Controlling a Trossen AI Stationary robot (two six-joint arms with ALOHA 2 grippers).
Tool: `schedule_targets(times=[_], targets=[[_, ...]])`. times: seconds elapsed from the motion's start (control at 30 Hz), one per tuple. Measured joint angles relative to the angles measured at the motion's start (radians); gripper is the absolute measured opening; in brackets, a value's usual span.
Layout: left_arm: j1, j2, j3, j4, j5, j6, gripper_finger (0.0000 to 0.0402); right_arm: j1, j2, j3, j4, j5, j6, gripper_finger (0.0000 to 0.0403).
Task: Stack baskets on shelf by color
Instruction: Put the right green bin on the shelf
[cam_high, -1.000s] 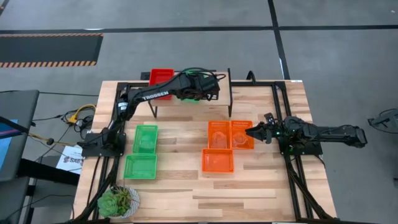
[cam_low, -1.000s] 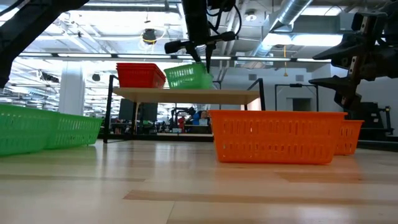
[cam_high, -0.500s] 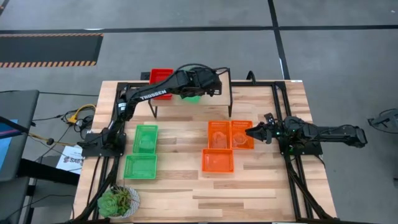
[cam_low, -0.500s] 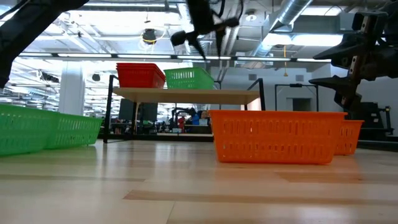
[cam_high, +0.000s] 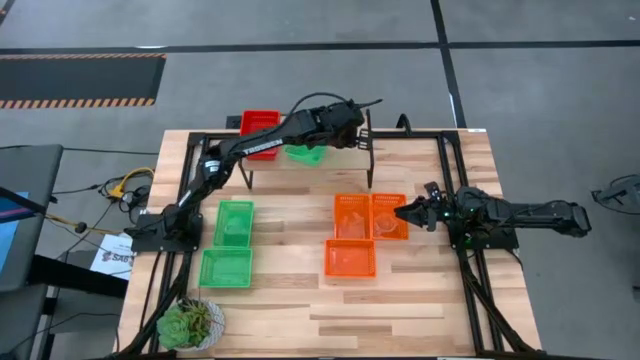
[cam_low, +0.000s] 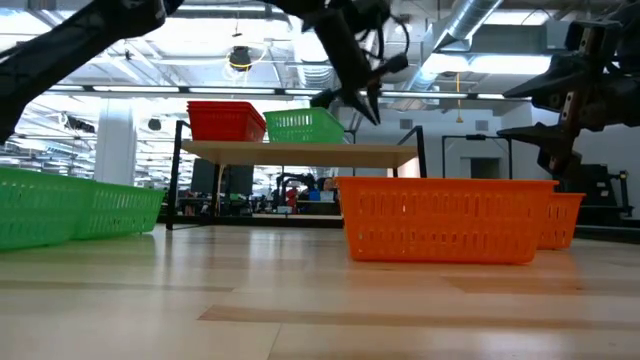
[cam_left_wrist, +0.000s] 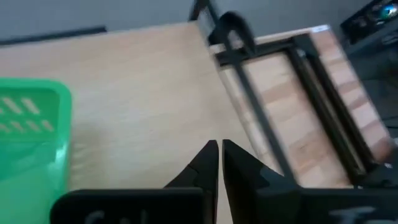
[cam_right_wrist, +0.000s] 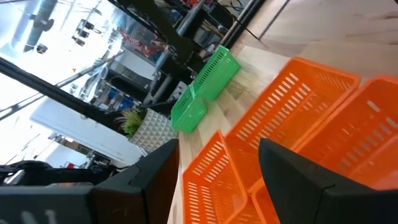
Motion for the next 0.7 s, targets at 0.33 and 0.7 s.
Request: schedule_targets(times=[0.33,0.7], targets=[[0.019,-0.007,0.001,-0.052,-0.144,0.016,0.0,0.0,0.005,0.0,0.0,-0.003,0.0,0.0244],[0.067,-0.001,0.001,-0.084,-0.224,0.033,0.0,0.0,0.005,0.0,0.0,-0.003,0.0,0.0244]])
